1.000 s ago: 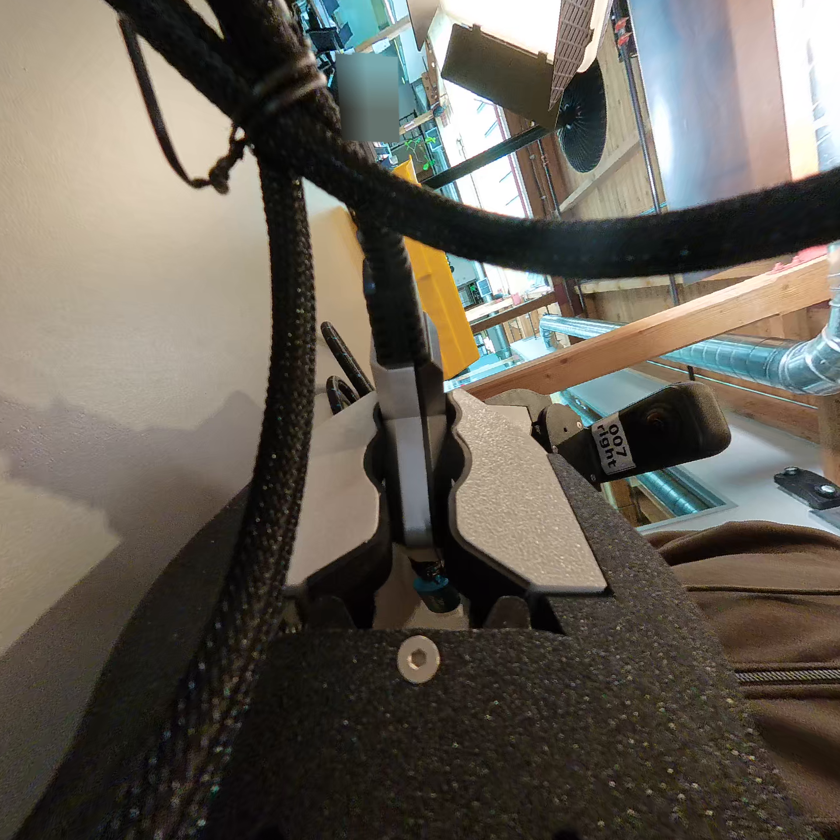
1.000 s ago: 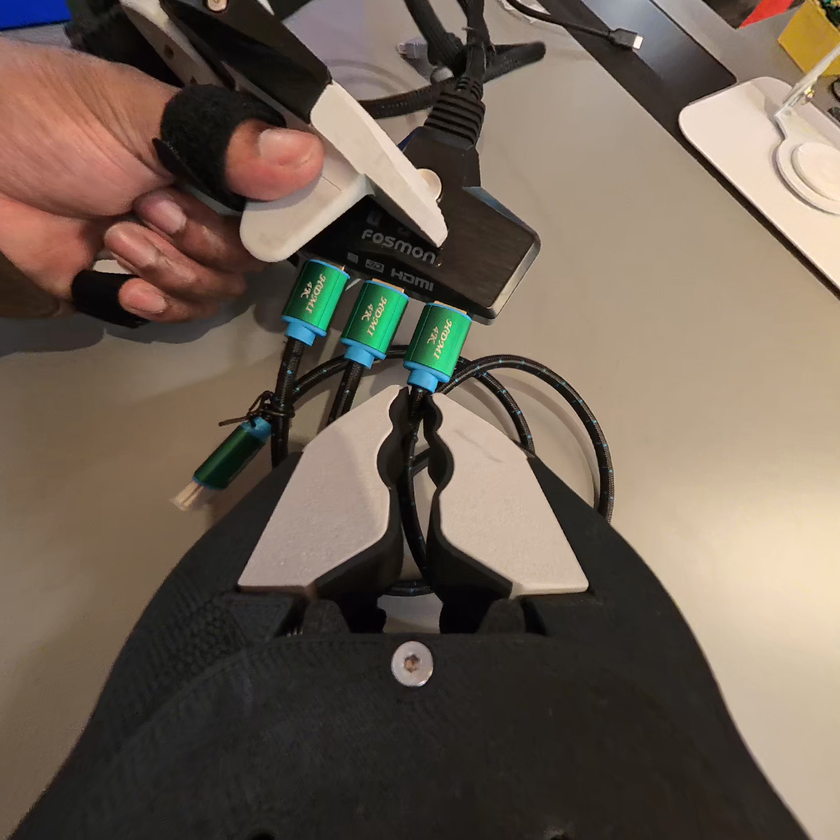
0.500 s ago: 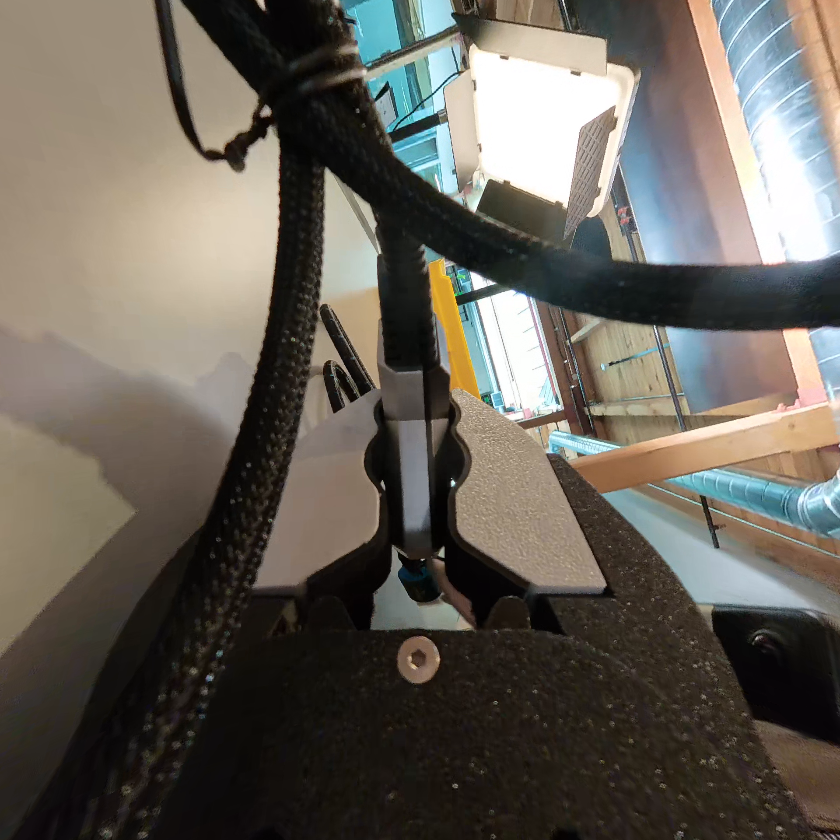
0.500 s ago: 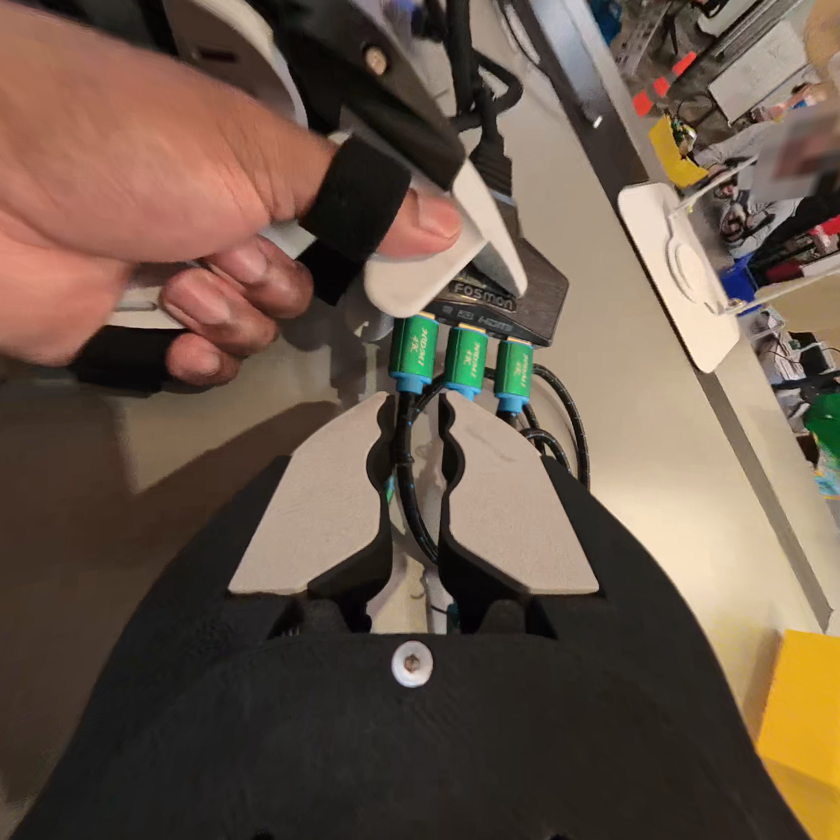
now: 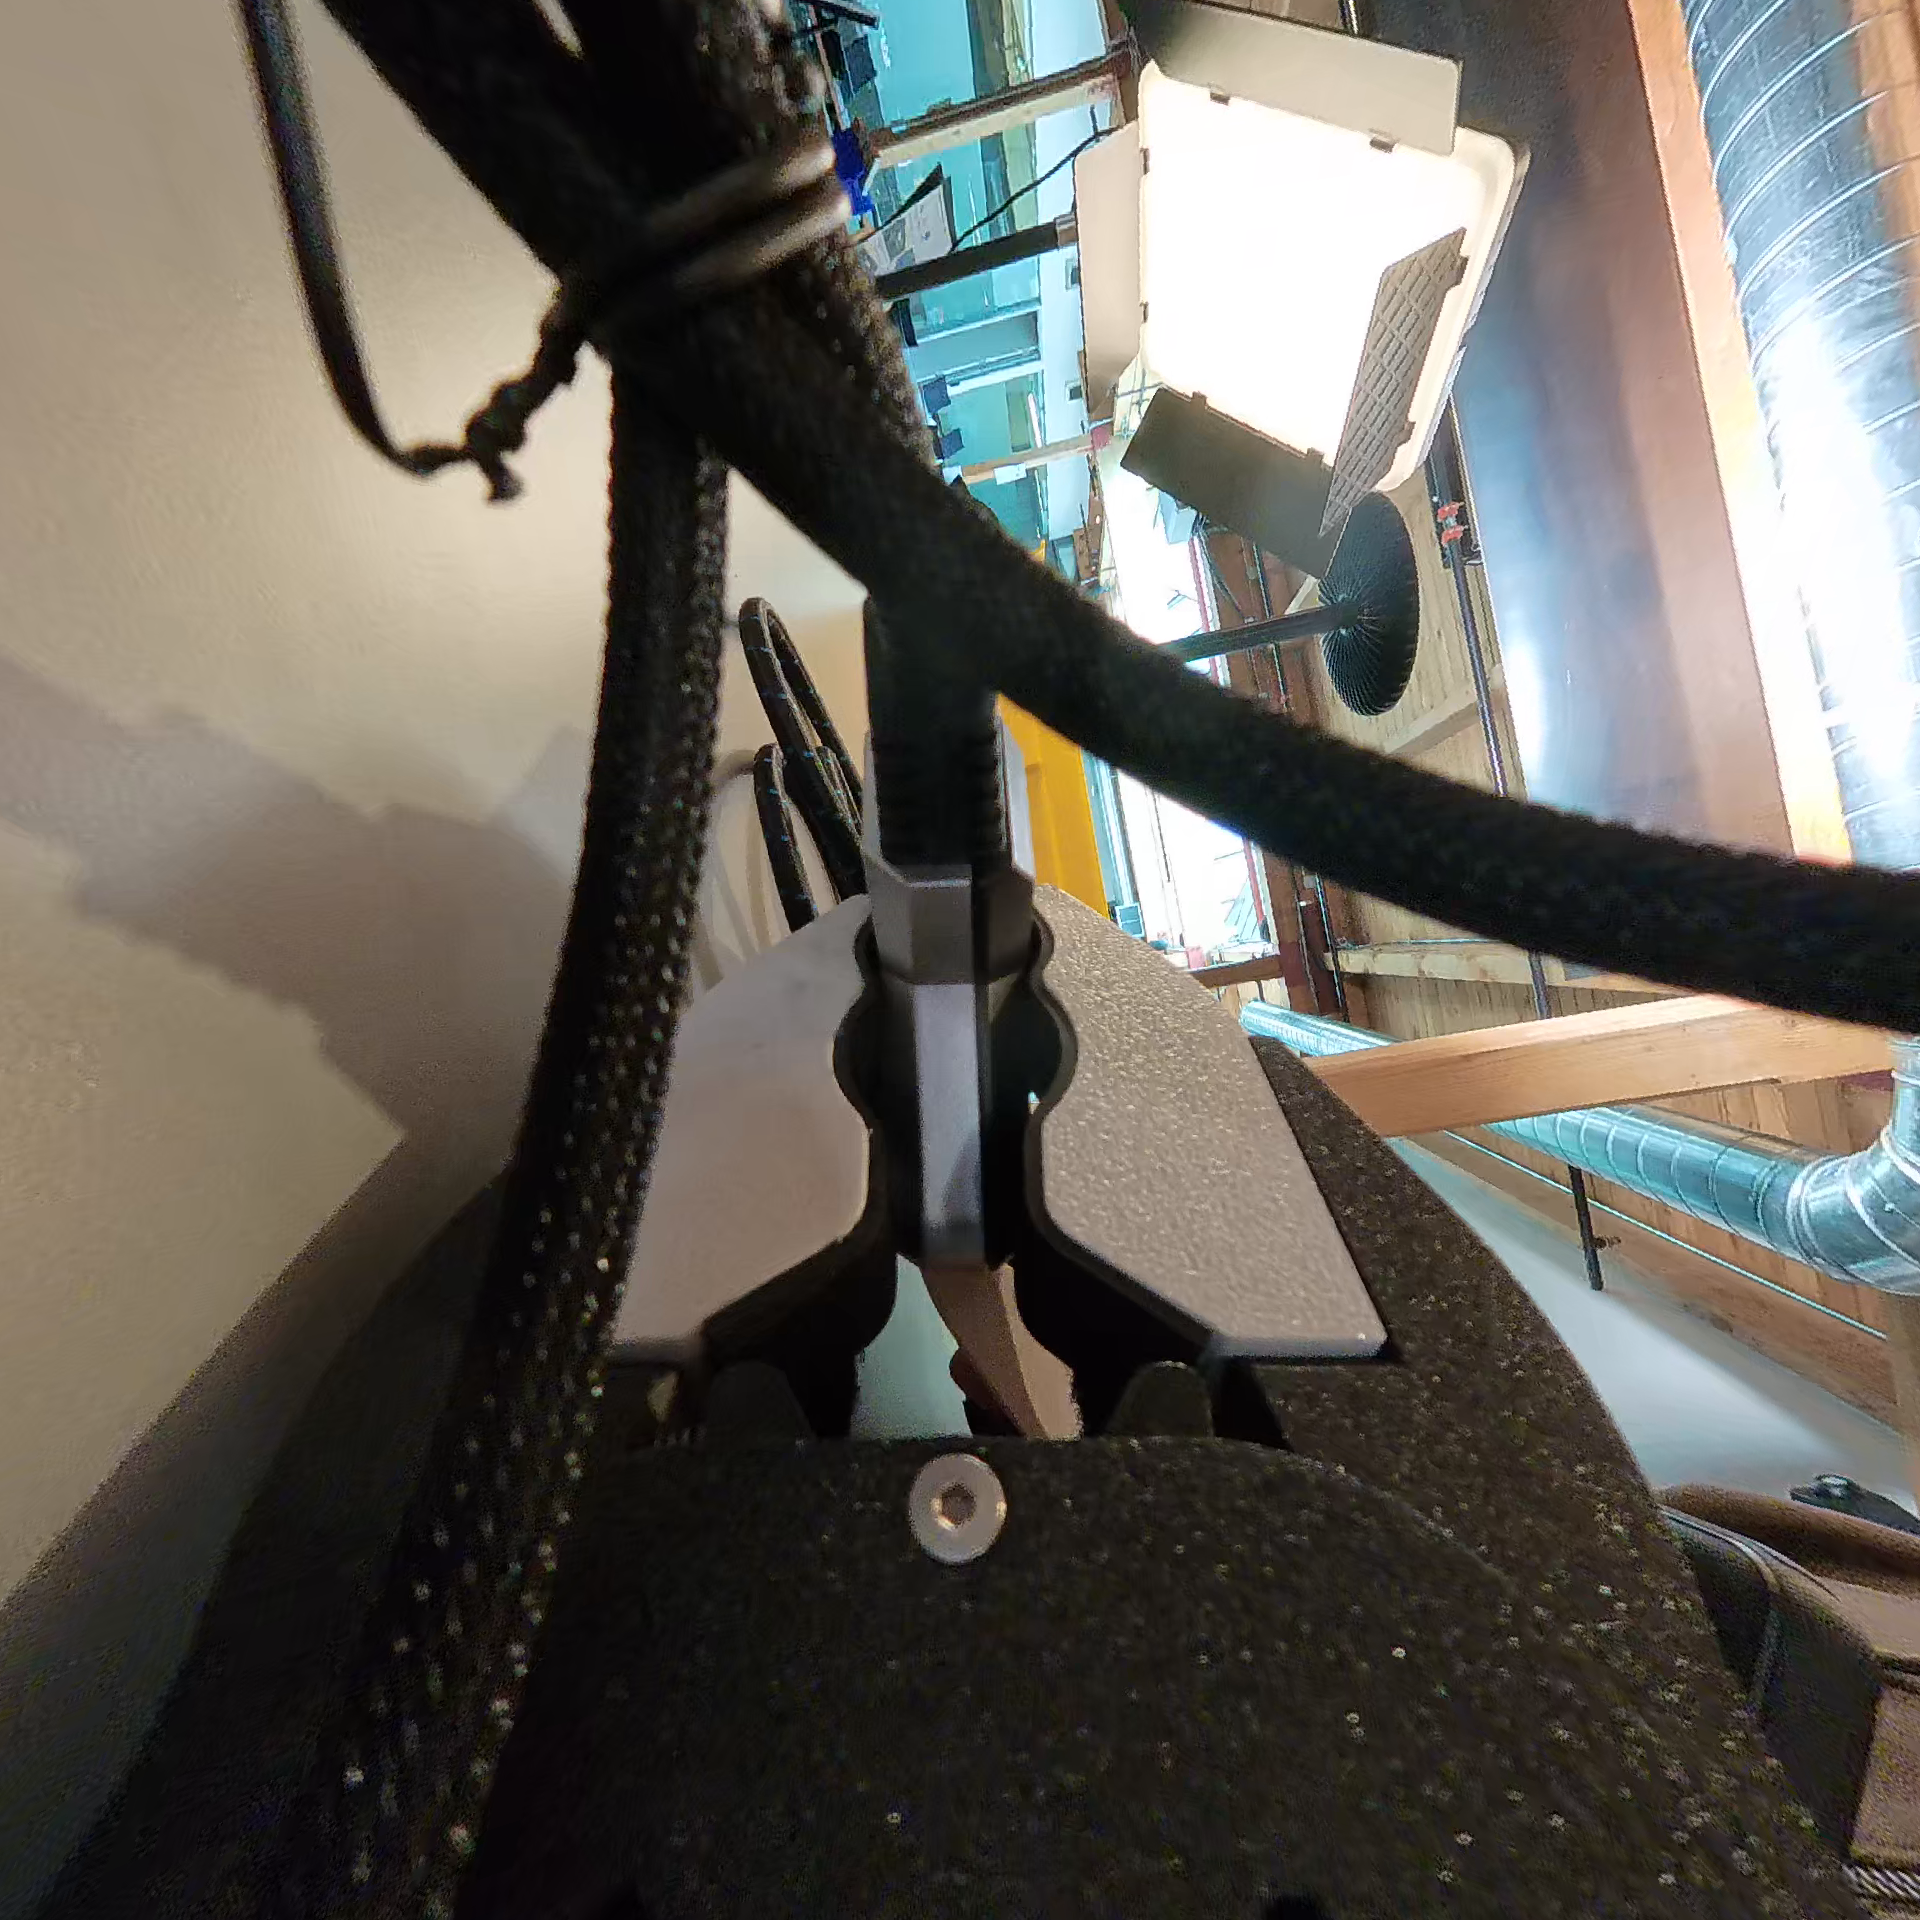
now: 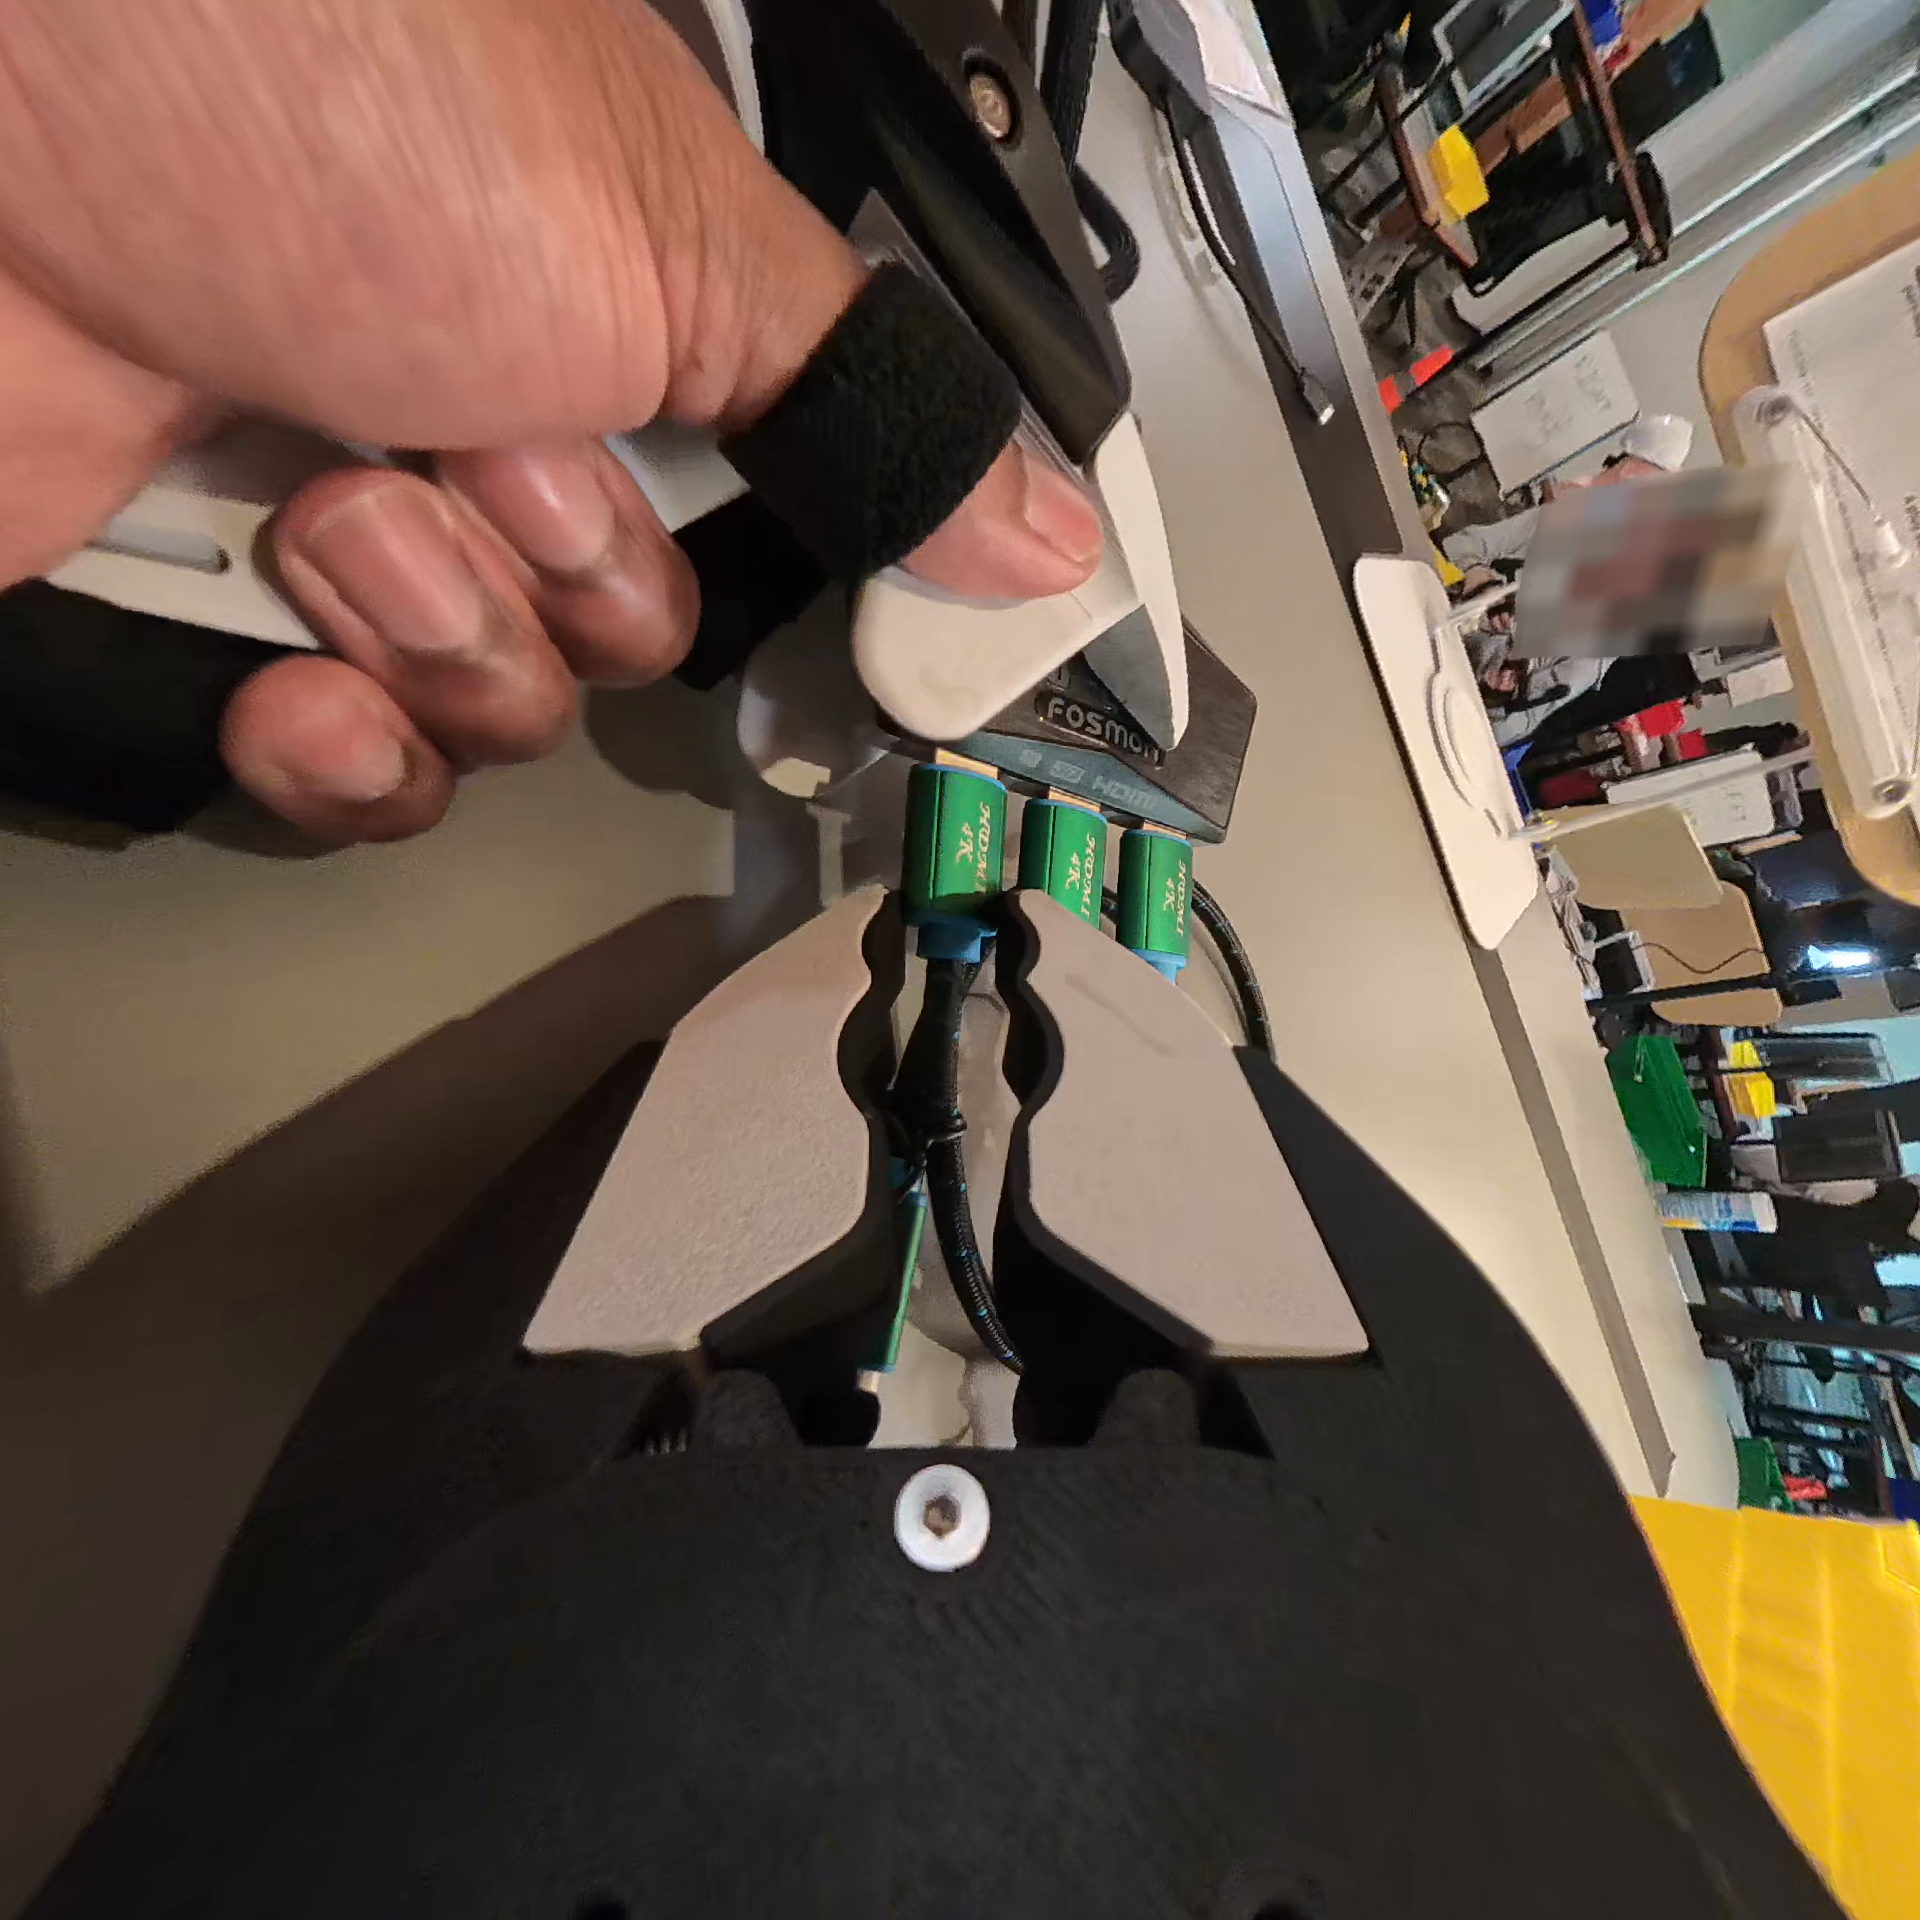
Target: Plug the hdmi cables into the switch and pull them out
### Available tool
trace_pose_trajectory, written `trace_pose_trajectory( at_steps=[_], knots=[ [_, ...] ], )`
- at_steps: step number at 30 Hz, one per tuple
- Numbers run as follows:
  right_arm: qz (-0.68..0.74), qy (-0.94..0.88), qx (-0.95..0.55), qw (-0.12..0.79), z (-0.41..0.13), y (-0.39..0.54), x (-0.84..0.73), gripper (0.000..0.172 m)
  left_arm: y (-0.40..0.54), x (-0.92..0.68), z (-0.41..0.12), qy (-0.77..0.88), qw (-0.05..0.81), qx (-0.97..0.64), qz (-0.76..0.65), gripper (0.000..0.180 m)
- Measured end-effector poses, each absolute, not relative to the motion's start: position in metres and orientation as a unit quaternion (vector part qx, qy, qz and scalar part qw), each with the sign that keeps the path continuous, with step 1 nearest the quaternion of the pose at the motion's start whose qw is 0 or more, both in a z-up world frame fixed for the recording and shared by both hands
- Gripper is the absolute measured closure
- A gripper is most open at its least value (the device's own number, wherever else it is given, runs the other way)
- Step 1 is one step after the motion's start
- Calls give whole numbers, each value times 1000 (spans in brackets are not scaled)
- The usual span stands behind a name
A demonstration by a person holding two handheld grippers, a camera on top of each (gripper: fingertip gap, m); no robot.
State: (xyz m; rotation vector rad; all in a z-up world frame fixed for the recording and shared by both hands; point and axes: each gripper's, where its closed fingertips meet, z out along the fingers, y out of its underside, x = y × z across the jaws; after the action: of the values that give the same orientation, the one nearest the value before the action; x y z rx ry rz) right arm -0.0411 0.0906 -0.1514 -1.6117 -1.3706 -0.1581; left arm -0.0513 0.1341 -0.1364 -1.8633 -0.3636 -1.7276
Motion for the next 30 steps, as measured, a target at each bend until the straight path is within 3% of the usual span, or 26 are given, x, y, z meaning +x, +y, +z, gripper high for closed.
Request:
trace_pose_trajectory(
  at_steps=[3, 6, 8, 19, 25, 30],
  knots=[
    [-70, -567, -663, 484, -153, 90, -29, 155, 135, -51, -137, -143, 276, -692, -651, 162],
    [-99, -542, -694, 464, -166, 99, 25, 155, 158, -112, -134, -225, 334, -655, -639, 159],
    [-91, -539, -686, 481, -160, 96, 54, 155, 156, -120, -133, -183, 348, -686, -612, 159],
    [-92, -502, -689, 514, -134, 96, 87, 155, 153, -104, -141, -177, 311, -697, -621, 162],
    [-116, -418, -674, 599, -30, 115, 158, 160, 150, -100, -140, -165, 308, -700, -623, 162],
    [-222, -381, -645, 624, 73, 125, 257, 161, 148, -97, -140, -156, 302, -702, -626, 160]
  ],
)
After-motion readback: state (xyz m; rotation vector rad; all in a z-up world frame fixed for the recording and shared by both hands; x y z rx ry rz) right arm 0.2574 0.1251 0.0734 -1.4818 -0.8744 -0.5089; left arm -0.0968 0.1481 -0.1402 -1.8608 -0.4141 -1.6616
